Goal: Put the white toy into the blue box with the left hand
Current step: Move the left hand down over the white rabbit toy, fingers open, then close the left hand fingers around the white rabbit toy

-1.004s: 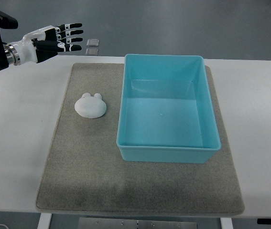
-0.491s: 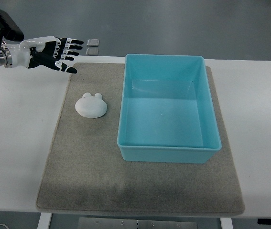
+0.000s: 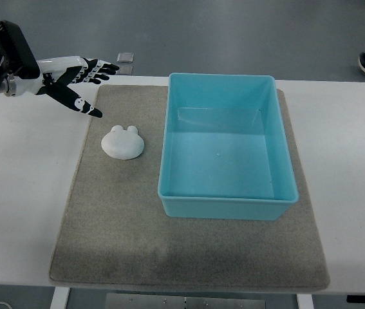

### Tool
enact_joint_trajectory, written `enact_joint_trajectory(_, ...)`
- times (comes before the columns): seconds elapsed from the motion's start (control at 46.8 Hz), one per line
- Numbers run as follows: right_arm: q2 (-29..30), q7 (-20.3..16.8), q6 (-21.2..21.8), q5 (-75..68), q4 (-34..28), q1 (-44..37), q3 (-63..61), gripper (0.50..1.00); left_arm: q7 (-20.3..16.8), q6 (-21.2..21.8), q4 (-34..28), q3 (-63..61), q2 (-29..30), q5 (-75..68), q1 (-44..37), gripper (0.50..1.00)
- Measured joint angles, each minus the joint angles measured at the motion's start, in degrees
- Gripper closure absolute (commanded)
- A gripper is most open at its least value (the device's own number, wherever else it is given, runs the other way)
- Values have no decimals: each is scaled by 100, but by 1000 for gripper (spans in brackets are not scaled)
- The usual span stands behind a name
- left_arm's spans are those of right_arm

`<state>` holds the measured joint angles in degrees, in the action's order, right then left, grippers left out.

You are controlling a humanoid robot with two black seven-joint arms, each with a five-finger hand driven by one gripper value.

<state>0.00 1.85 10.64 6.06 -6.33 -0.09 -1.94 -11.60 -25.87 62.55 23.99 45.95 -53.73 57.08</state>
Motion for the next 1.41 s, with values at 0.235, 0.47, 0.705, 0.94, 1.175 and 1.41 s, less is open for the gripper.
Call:
enact_joint_trajectory(0.235,0,0,0,0,0,0,0,564,-8,786,573,-1,26,-977,-396,510)
enact_joint_trajectory(0.47,0,0,0,0,0,0,0,564,-10,797,688,-104,-44,-1560,-466,512)
enact_joint_trajectory(0.705,0,0,0,0,0,0,0,564,-6,816,765,-141,-210,-2055,-587,519)
enact_joint_trajectory(0.94,0,0,0,0,0,1,0,564,0,850,758,-148,-365,-2287,-637,527)
enact_joint_trajectory(1.175,0,0,0,0,0,0,0,564,0,926,742,-224,-468,-2427,-644,568)
enact_joint_trajectory(1.41,0,0,0,0,0,0,2,564,0,927,722,-272,-521,-2570,-605,681)
